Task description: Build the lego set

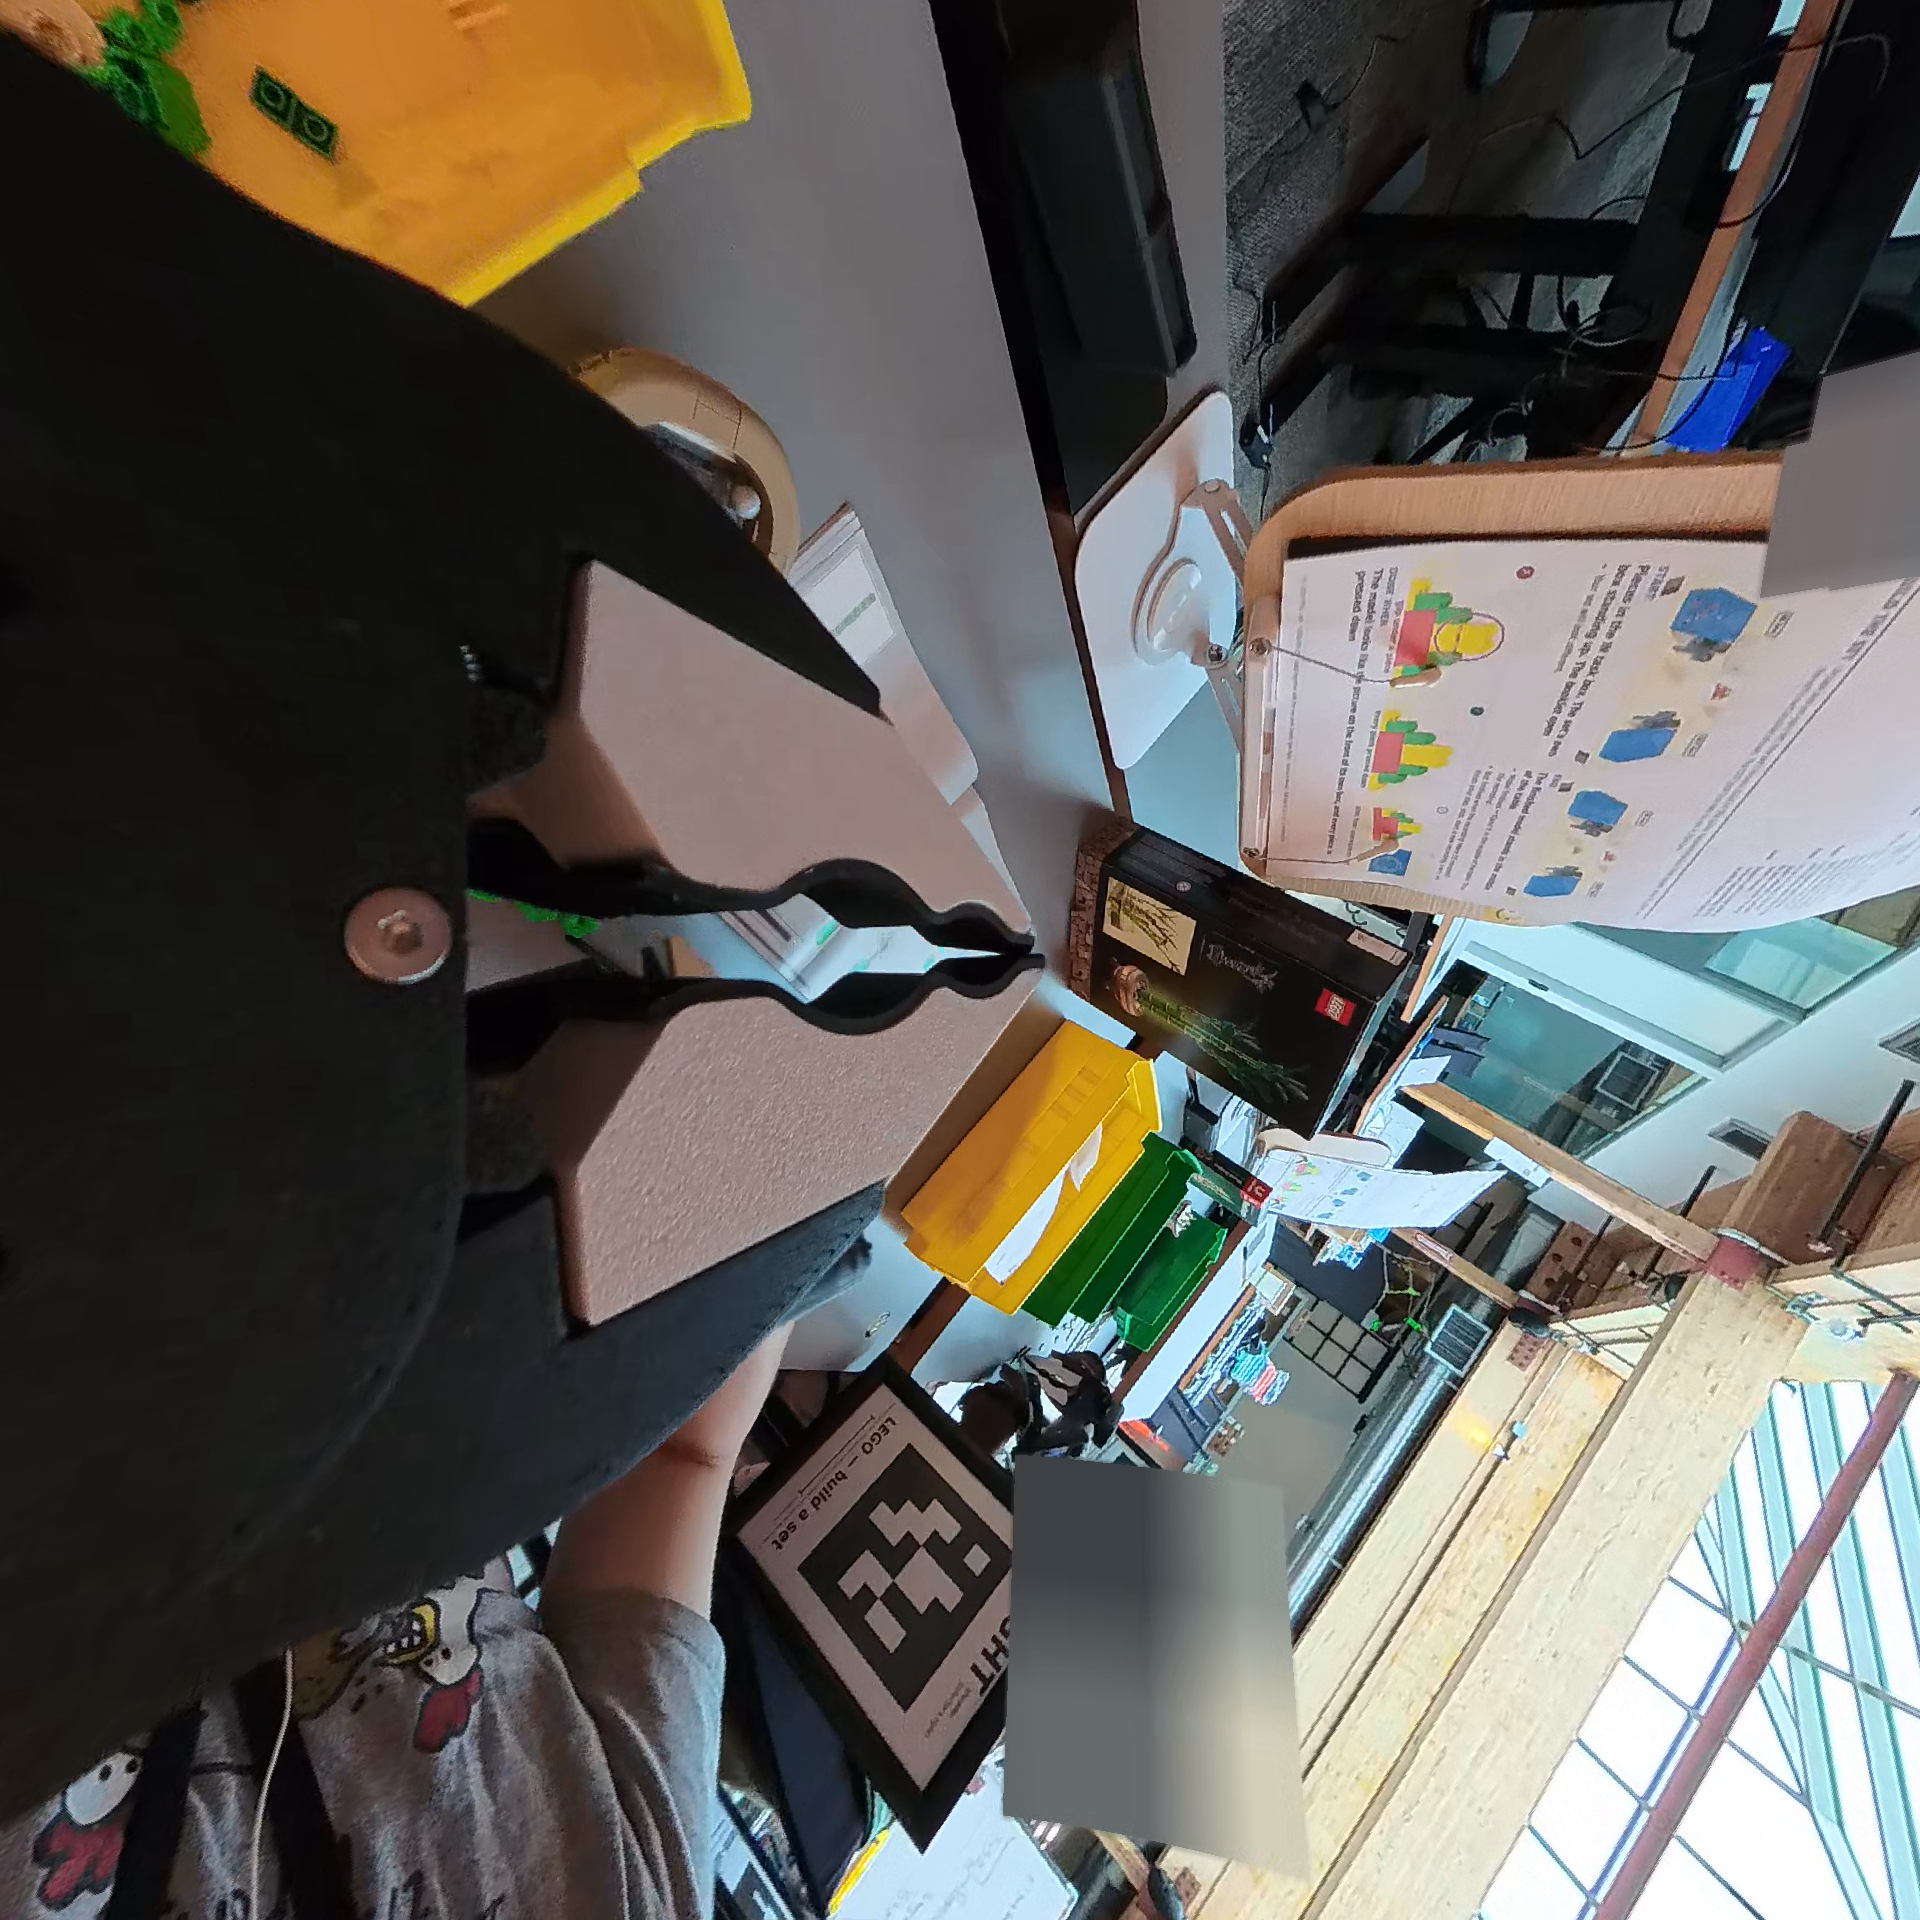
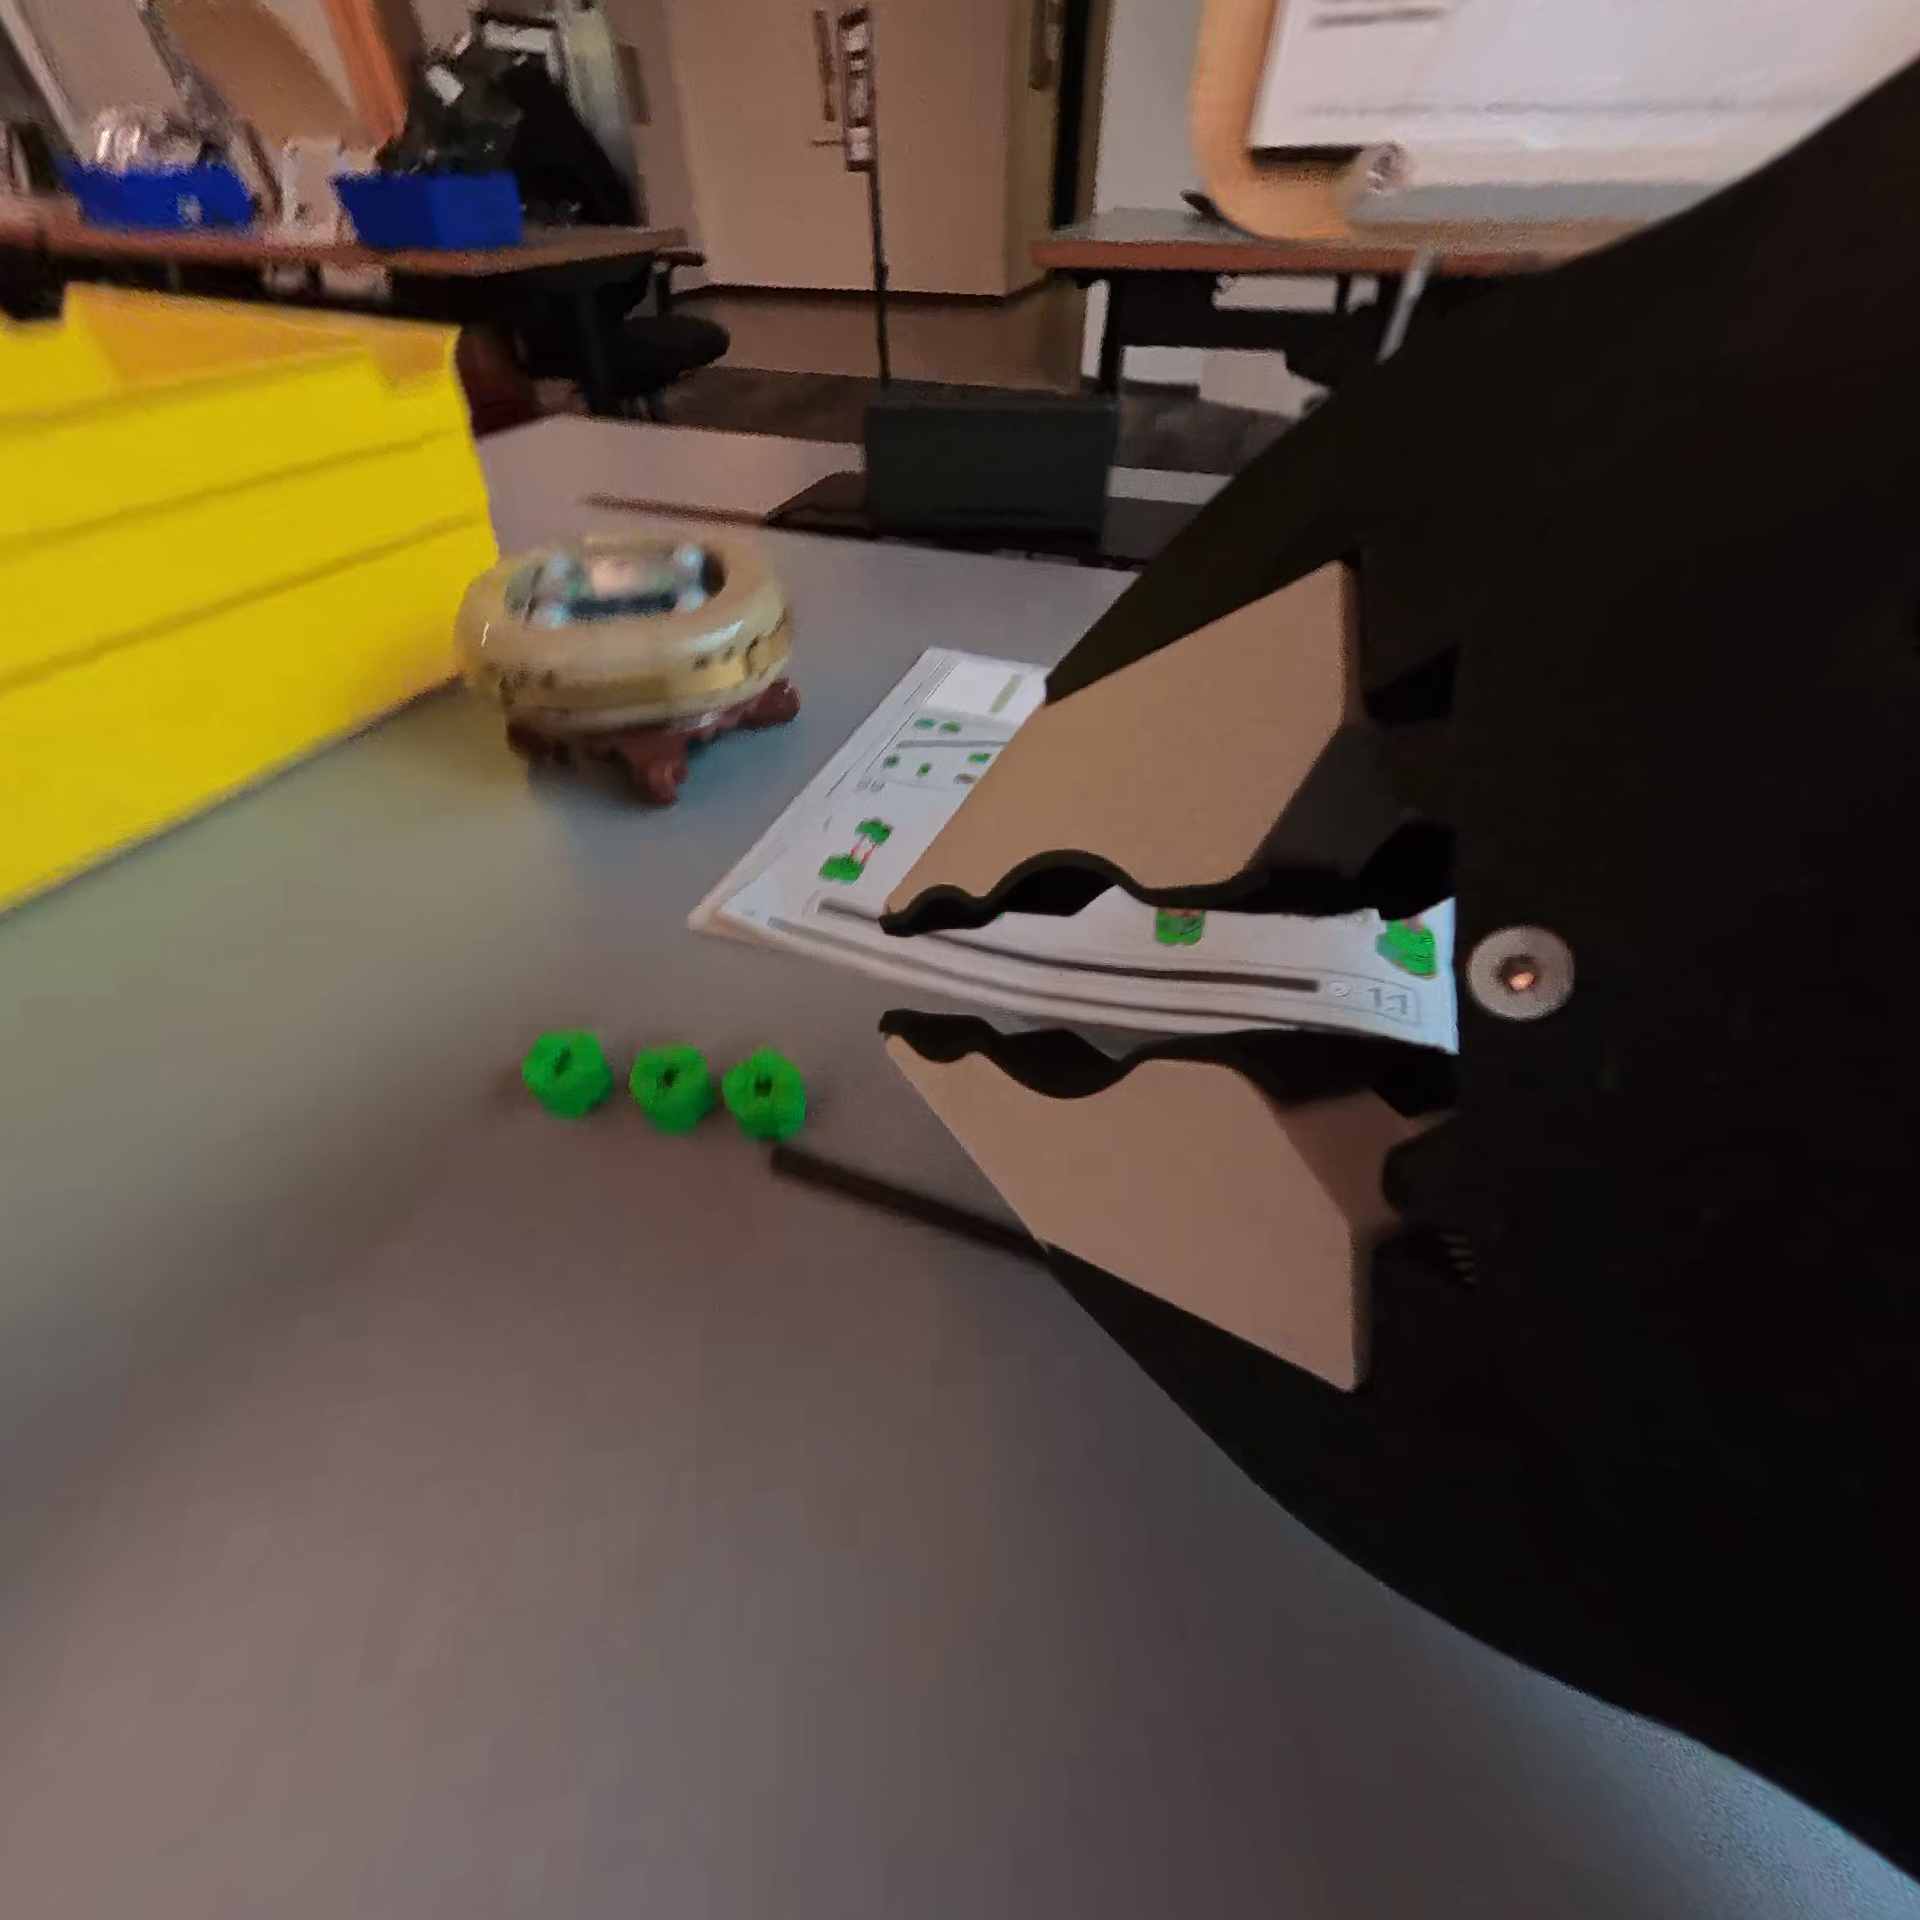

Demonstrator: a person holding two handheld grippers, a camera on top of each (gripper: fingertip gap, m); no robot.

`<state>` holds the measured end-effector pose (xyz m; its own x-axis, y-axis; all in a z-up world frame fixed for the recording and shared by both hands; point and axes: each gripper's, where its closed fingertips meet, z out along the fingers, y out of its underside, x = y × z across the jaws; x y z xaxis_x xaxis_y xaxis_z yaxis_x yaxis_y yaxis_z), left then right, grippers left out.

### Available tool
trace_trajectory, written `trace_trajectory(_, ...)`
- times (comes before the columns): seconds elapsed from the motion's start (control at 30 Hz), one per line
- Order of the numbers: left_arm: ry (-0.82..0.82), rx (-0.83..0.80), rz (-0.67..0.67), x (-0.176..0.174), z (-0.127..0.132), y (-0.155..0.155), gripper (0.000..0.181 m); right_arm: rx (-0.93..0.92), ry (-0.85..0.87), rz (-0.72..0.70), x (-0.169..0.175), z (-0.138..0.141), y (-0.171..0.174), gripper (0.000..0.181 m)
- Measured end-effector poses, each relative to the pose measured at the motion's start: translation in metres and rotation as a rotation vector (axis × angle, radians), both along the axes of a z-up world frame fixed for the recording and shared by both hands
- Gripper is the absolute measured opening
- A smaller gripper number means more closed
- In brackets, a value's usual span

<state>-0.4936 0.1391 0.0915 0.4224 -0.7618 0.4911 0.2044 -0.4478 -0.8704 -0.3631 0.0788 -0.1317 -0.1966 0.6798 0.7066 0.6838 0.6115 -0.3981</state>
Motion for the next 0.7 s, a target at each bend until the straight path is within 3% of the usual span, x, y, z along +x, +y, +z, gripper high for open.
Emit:
trace_trajectory(0.1,0.032,-0.004,0.109,-0.023,-0.002,0.005,0.0,-0.072,0.303,-0.123,0.018,0.047,0.025,0.015)
trace_trajectory(0.23,0.238,-0.065,0.433,-0.086,-0.025,0.017,0.012,-0.164,0.797,-0.29,0.065,0.126,0.061,0.026)
trace_trajectory(0.3,0.332,-0.092,0.558,-0.116,-0.035,0.013,0.021,-0.201,0.958,-0.328,0.087,0.147,0.07,0.035)
trace_trajectory(0.4,0.386,-0.096,0.662,-0.149,-0.038,0.002,0.028,-0.201,1.041,-0.401,0.108,0.149,0.082,0.039)
trace_trajectory(0.5,0.414,-0.126,0.744,-0.18,-0.048,-0.007,0.033,-0.188,1.003,-0.456,0.112,0.135,0.091,0.037)
trace_trajectory(0.7,0.654,-0.308,0.773,-0.219,-0.107,-0.018,0.027,-0.188,0.897,-0.455,0.096,0.113,0.092,0.037)
